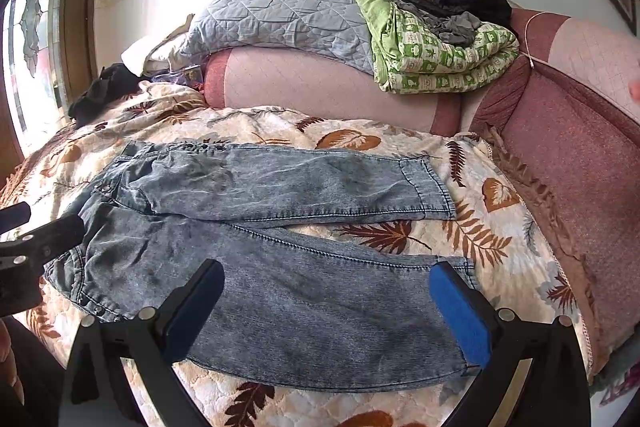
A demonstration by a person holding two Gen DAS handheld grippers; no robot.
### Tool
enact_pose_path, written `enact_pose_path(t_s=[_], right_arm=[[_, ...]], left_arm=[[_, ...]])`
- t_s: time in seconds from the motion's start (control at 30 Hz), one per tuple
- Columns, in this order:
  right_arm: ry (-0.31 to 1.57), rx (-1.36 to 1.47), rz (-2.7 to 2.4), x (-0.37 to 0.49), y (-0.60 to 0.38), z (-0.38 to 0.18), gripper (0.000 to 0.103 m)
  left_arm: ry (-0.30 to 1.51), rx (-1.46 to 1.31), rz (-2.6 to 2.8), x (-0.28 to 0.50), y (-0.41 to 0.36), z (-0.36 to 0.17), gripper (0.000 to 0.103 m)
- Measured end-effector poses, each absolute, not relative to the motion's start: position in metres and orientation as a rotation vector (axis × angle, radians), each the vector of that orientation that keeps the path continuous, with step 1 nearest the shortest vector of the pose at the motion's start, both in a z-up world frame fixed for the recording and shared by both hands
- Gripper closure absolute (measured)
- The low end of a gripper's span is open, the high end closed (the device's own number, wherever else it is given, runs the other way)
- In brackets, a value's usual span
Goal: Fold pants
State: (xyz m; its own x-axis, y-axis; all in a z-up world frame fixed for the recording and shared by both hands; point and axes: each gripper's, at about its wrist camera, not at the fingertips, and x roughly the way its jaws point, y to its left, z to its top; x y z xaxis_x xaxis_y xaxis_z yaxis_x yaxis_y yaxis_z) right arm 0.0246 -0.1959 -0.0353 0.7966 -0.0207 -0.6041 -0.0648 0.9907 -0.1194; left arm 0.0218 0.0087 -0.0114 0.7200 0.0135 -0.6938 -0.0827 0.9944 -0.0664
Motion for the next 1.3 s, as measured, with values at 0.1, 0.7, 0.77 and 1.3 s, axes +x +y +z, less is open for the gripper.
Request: enact_pose_path(t_s=[0.1, 0.7, 0.77, 1.3], right_arm=[[0.648, -0.137, 0.020, 0.0266, -0.1955, -0.0348, 0.000], [0.637, -0.138, 0.026, 0.0286, -0.1927, -0.0309, 0.000], [0.640, -0.136, 0.026, 0.0292, -0.1931, -0.0306, 0.000], [0.640, -0.137, 0.035, 0.0350, -0.1922, -0.0272, 0.000]], left_arm=[[0.766, -0.093, 0.054, 0.0231, 0.0085, -0.0121, 0.000], [0.775, -0.103, 0.048, 0.0250, 0.0123, -0.0109, 0.000], [0.778, -0.103, 0.047, 0.0252, 0.0130, -0.0112, 0.000], [0.787, -0.109, 0.045, 0.0301, 0.0170, -0.0103, 0.000]])
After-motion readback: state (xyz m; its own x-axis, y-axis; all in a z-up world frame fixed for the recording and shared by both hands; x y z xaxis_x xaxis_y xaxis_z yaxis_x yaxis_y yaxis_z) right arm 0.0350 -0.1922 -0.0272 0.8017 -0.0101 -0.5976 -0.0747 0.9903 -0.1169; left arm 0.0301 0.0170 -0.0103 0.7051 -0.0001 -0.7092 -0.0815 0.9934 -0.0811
